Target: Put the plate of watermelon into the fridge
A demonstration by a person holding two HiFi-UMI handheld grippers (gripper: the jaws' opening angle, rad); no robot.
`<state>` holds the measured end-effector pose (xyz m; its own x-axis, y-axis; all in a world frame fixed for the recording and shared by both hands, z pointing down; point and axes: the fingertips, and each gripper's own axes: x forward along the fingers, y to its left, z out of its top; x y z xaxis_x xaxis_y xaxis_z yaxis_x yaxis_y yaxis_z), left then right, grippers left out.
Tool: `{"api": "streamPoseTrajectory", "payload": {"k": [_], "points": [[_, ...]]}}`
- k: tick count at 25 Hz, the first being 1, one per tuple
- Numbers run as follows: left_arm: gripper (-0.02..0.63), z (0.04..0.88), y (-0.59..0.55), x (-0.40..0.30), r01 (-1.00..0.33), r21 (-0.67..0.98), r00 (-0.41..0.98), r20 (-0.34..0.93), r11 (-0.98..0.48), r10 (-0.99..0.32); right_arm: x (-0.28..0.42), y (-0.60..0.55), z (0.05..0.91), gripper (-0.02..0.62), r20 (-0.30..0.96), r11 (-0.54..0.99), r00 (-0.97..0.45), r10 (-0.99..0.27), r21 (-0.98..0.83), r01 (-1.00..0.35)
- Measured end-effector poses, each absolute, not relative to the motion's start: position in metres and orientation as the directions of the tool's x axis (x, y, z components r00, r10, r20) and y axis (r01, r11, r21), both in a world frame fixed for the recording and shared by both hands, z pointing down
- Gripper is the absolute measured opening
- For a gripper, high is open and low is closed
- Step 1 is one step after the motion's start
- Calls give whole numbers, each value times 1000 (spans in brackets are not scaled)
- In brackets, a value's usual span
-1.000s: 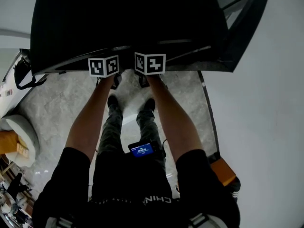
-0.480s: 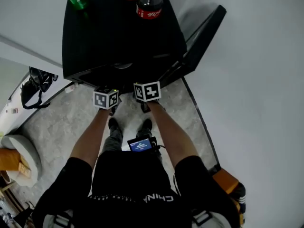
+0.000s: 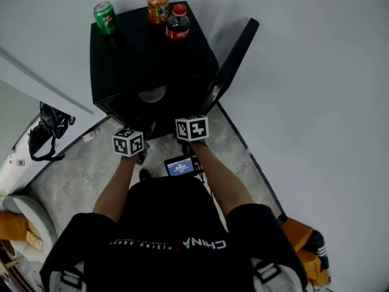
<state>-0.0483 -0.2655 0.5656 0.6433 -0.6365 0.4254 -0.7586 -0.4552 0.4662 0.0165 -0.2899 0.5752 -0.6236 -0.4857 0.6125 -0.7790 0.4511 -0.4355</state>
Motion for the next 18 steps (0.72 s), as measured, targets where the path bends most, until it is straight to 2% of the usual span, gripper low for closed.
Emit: {"api": "streamPoseTrajectory", "payload": {"k": [7, 12, 18], "points": [[12, 549, -266, -44, -725, 421, 688, 411, -545, -598, 12, -295, 558, 28, 583, 478, -642, -498, -433, -764], [12, 555, -251, -39, -703, 477, 707, 388, -528, -591, 12, -280, 563, 28, 584, 487, -652, -483, -439, -755], [12, 562, -233, -30, -743, 464, 662, 405, -482, -630, 39, -261, 570, 28, 573, 471, -662, -484, -467, -748]]}}
